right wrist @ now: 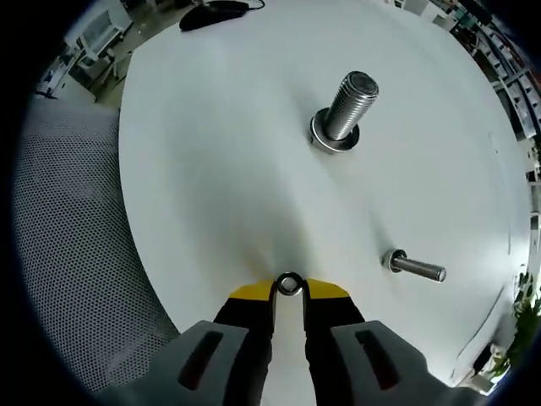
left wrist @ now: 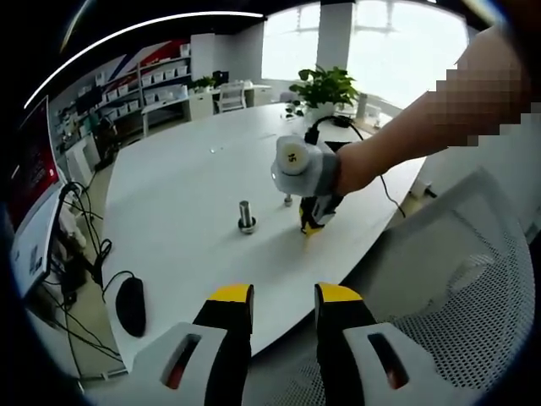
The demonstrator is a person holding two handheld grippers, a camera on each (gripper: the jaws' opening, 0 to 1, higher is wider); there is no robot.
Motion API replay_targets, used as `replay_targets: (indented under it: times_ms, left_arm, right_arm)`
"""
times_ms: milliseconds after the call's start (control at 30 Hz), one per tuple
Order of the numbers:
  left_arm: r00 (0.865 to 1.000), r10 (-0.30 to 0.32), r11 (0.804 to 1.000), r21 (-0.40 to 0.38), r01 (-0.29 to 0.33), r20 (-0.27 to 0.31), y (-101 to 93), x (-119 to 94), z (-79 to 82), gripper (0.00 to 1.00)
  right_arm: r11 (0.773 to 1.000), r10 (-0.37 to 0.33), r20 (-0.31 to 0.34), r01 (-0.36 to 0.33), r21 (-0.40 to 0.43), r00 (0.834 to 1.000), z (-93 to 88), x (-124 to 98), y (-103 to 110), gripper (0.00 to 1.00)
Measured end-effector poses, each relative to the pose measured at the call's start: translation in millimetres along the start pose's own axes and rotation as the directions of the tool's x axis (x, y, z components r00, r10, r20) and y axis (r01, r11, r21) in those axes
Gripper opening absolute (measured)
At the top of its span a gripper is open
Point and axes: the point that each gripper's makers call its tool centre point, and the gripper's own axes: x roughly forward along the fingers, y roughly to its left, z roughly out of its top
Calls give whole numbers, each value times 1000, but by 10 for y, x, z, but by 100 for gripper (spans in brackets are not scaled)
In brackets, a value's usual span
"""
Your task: Place the washer onto the threaded stud by aligning its center hole with the stud, sliding it down to the base, and recovering from edge contact or off-axis alignment until the washer reaches the visible bottom stop.
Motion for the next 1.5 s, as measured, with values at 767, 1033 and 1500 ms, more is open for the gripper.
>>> replay_targets:
  times_ms: [767, 1033, 1500]
  left_arm:
    - [1000, -8, 1000, 3, 8, -10, -16, -4, -11, 25]
    - [1000, -9, 1000, 4, 9, -12, -14, 0, -14, 25]
    - [1000, -5, 1000, 0, 5, -14, -3, 4, -18, 25]
  right_arm:
    - [998, -5, 27, 3, 67, 1000, -2, -44, -41, 15]
    - [997, -4, 22, 2, 73, 1000, -4, -46, -40, 15]
    - [995, -18, 53, 13, 98, 998, 0, -15, -54, 14]
